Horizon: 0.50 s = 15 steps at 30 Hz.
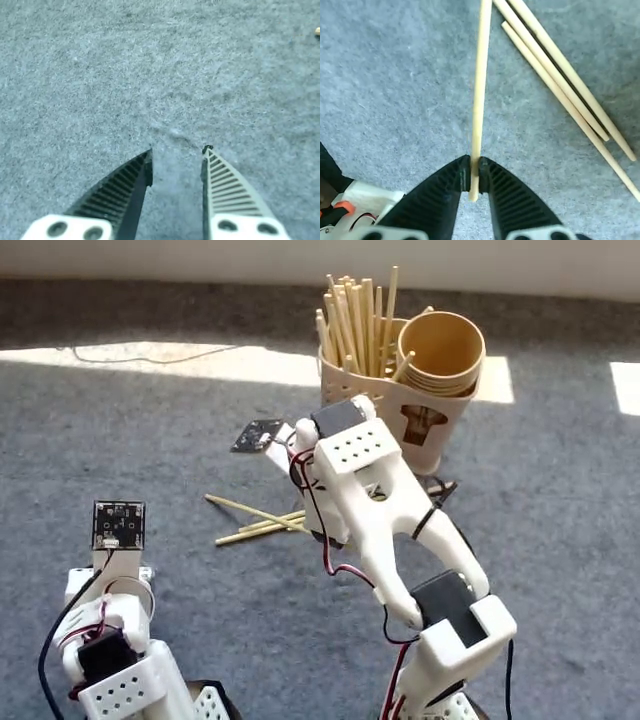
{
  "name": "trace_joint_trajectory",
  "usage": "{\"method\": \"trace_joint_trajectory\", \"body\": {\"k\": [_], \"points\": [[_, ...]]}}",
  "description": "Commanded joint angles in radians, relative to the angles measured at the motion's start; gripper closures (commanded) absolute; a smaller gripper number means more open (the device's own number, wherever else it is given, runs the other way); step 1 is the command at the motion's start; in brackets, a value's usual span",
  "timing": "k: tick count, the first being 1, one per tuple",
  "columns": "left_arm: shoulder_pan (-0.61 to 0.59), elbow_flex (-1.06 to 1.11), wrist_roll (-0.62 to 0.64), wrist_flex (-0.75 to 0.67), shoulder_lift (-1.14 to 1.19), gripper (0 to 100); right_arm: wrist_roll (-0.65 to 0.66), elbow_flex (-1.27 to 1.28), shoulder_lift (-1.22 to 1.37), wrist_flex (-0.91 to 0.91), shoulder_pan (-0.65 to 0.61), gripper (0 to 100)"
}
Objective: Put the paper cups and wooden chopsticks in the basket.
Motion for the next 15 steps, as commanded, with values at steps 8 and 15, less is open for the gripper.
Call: {"method": "trace_joint_trajectory", "body": {"k": [8,15], "points": [[0.016,-0.007,-0.009,-0.005,-0.004,83,0.009,-0.133,-0.045,-0.025,-0.088,80.5],[0.016,-0.005,-0.009,-0.005,-0.004,83,-0.077,-0.068,0.024,-0.277,-0.232,77.6]]}}
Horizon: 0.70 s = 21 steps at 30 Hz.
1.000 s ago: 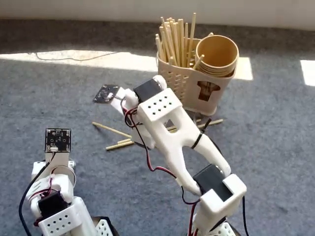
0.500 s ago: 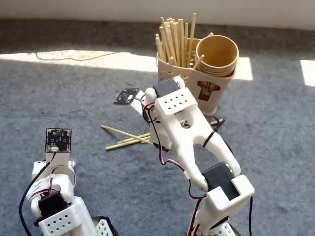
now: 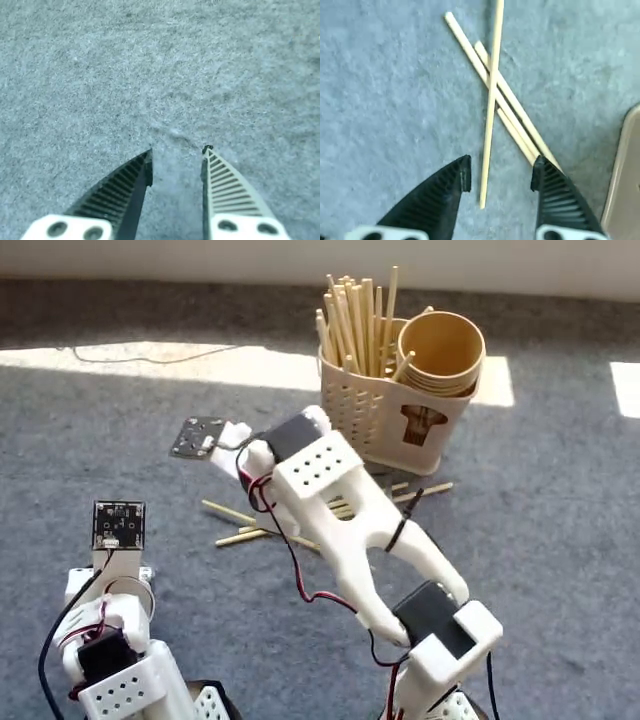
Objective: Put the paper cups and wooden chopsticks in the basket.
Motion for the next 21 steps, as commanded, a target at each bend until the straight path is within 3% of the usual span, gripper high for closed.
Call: {"method": "trace_joint_trajectory", "body": {"k": [1,12,18,21], "points": [[0.016,-0.005,-0.009,-0.005,-0.004,83,-0.018,0.015,0.038,-0.097,-0.051,75.8],[0.016,-0.005,-0.009,-0.005,-0.004,83,-0.014,0.015,0.223,-0.245,-0.074,73.8],[0.016,-0.005,-0.009,-0.005,-0.004,83,0.06,0.019,0.302,-0.28,-0.073,74.1],[0.016,-0.005,-0.009,-0.005,-0.004,83,0.061,0.019,0.343,-0.315,-0.051,81.7]]}}
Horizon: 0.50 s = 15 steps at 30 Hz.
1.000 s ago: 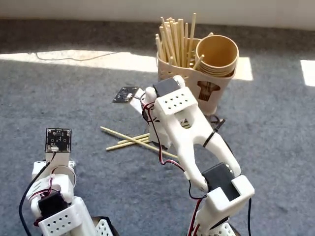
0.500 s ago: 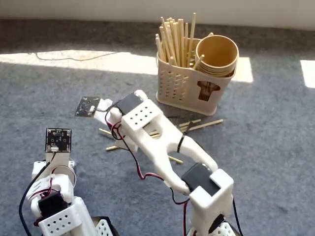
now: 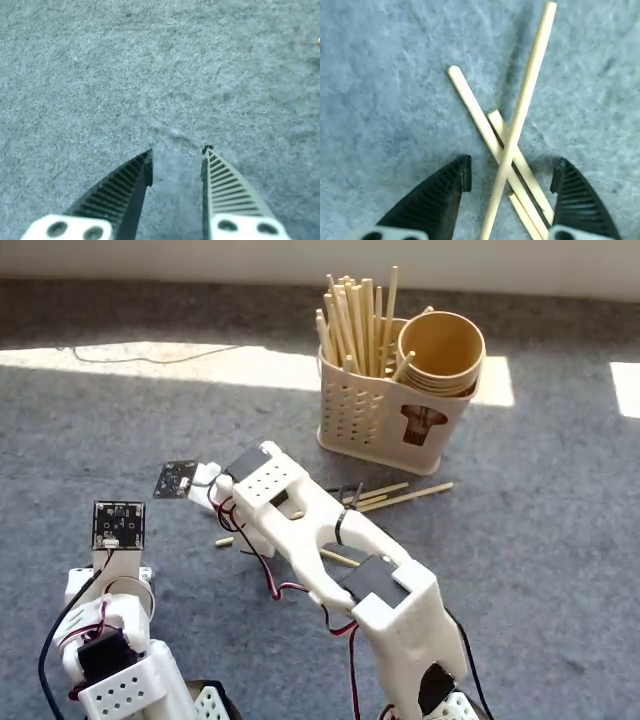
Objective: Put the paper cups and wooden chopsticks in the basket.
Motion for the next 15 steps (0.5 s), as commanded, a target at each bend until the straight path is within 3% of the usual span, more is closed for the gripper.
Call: {"method": "trace_joint_trajectory", "body": {"k": [1,4,15], "points": [[0.016,-0.005,-0.009,-0.005,-0.004,83,0.017,-0.002,0.008,-0.056,0.021,86.5],[0.016,-0.005,-0.009,-0.005,-0.004,83,0.017,-0.007,0.013,-0.064,0.044,99.8],[0.016,-0.005,-0.009,-0.005,-0.004,83,0.014,-0.001,-0.096,-0.054,0.071,99.5]]}}
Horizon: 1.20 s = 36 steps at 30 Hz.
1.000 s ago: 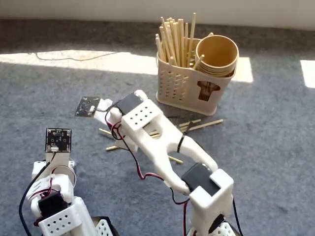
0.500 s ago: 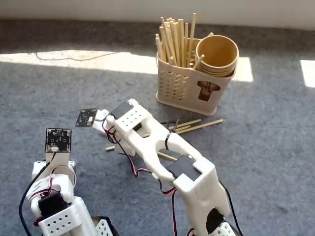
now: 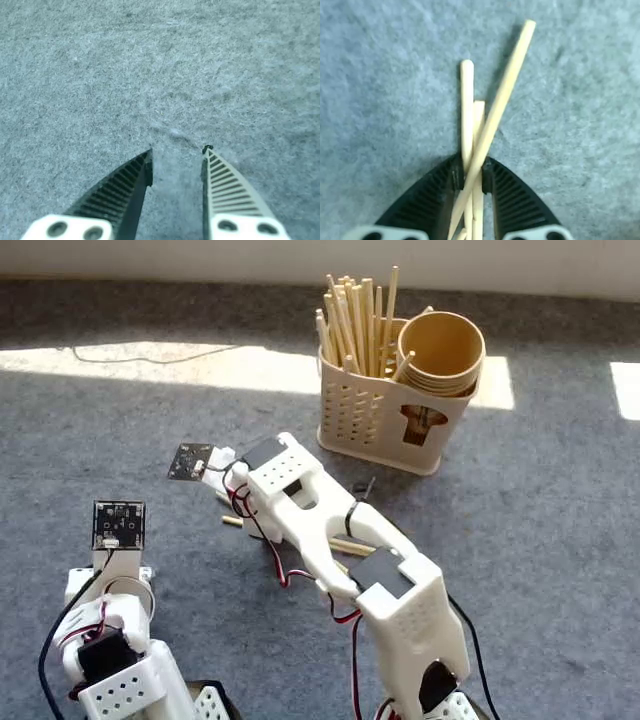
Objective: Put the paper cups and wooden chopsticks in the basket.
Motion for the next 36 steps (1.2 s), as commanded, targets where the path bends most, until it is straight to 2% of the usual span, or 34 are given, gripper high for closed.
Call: {"method": "trace_joint_trajectory", "body": {"k": [1,14,20,36], "points": [[0.016,-0.005,-0.009,-0.005,-0.004,83,0.005,0.001,-0.131,0.002,0.01,99.5],[0.016,-0.004,-0.009,-0.005,-0.004,83,-0.006,0.082,-0.432,-0.005,0.024,99.5],[0.016,-0.002,-0.009,-0.005,-0.004,83,-0.107,0.074,-0.51,-0.016,0.028,99.5],[0.016,-0.002,-0.009,-0.005,-0.004,83,-0.373,0.074,-0.731,-0.248,0.028,99.5]]}}
